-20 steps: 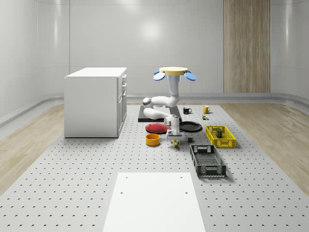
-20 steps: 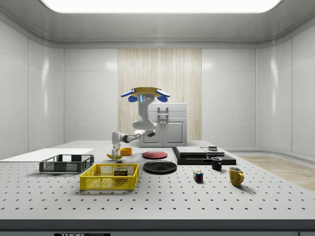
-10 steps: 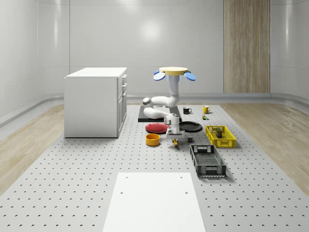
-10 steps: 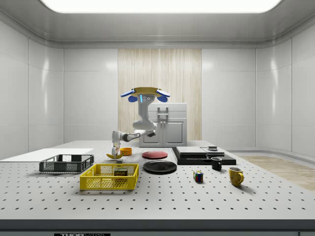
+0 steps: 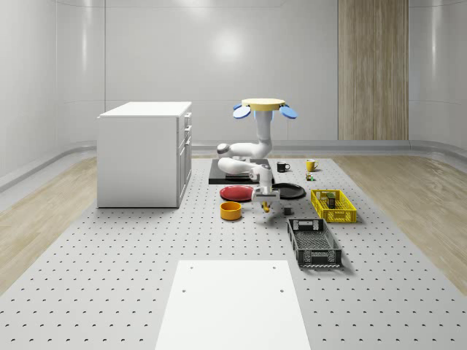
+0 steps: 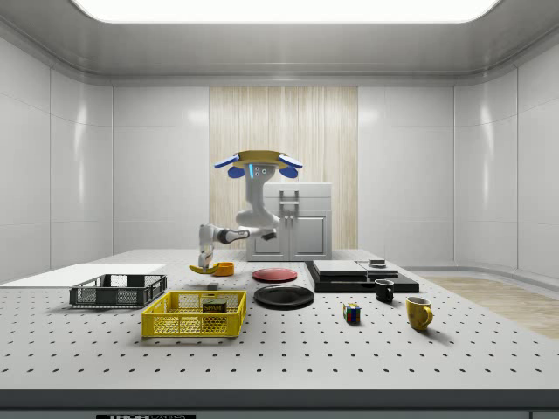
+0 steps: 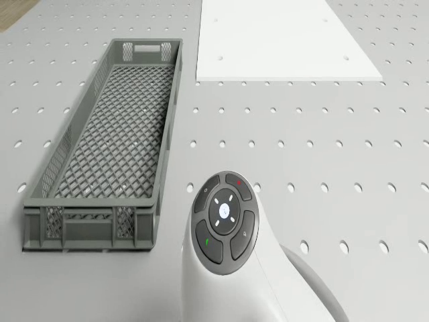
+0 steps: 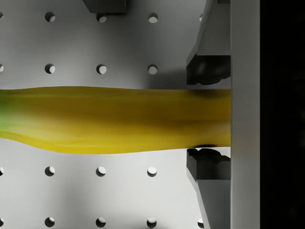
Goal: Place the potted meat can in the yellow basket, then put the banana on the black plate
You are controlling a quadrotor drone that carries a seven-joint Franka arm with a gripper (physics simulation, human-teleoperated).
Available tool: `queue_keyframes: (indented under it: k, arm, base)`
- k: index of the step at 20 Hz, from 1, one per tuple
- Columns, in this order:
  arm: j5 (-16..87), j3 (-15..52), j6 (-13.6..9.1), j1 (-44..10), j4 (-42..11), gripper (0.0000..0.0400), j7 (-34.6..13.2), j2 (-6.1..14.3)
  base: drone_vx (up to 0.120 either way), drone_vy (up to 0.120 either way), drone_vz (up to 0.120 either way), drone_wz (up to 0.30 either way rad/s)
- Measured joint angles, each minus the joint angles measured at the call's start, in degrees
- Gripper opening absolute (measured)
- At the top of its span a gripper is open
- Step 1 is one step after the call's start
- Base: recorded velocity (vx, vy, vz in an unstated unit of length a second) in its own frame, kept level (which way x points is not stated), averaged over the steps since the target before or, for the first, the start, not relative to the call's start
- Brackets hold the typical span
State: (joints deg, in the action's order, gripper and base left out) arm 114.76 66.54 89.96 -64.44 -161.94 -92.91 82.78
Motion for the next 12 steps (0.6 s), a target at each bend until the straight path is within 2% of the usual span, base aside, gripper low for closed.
queue_keyframes:
  k: [11,12]
  arm:
    - [-1.62,1.61,-0.37,0.01,-0.51,0.0197,-1.55,0.31]
    - [-1.67,1.65,-0.34,-0.01,-0.51,0.0197,-1.59,0.36]
  base:
    - [-0.12,0.12,0.0,0.0]
    - [-0.12,0.12,0.08,0.0]
